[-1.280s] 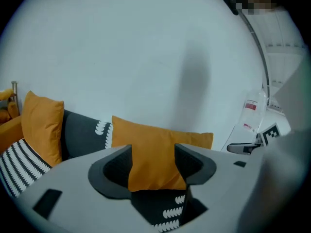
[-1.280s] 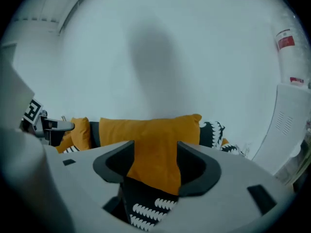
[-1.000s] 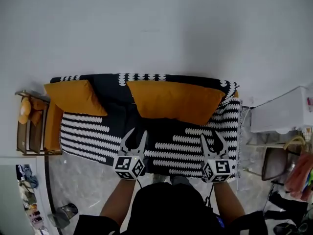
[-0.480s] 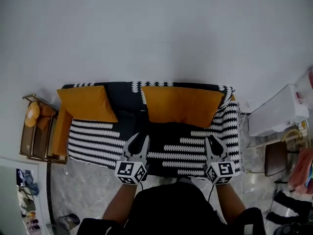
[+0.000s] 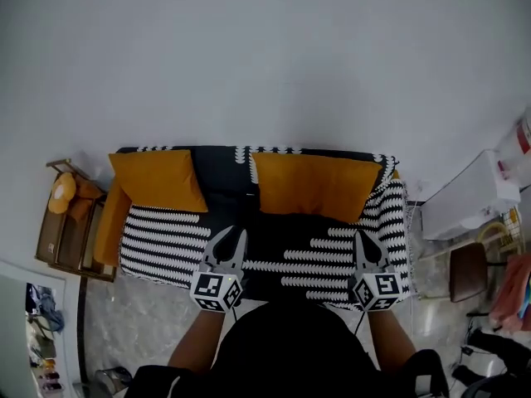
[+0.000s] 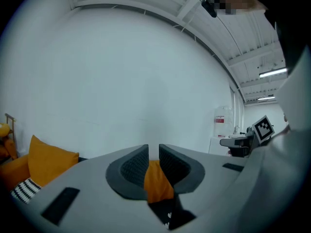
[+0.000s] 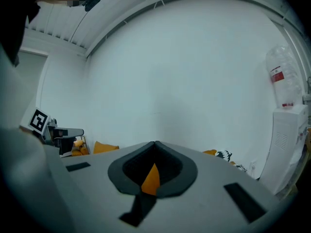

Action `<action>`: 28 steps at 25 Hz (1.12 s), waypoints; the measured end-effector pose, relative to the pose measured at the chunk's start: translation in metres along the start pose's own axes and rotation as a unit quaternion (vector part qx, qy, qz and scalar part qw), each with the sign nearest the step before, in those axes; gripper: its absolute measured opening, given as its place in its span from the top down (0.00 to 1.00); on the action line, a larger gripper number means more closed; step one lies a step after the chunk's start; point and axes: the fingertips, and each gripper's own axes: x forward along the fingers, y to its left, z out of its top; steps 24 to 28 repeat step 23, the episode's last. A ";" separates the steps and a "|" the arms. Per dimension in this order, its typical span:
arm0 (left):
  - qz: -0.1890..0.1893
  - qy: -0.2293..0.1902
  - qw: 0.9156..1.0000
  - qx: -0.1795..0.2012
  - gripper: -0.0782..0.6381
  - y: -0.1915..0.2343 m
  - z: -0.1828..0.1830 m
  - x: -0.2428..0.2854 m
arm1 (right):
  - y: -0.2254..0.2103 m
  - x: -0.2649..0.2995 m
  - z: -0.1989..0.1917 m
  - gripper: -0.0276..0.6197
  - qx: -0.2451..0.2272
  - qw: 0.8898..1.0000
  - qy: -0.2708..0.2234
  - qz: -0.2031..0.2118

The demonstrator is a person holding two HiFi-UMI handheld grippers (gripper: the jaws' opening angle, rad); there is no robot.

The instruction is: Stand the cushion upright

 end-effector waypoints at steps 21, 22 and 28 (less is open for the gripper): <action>-0.001 -0.011 1.000 -0.006 0.79 -0.017 0.010 0.025 | -0.023 0.019 0.014 0.91 0.003 1.000 0.004 0.019; -0.001 -0.011 1.000 -0.007 0.79 -0.018 0.010 0.027 | -0.025 0.019 0.015 0.91 0.003 1.000 0.004 0.018; 0.000 -0.010 1.000 -0.008 0.79 -0.018 0.011 0.029 | -0.027 0.020 0.015 0.91 0.004 1.000 0.005 0.018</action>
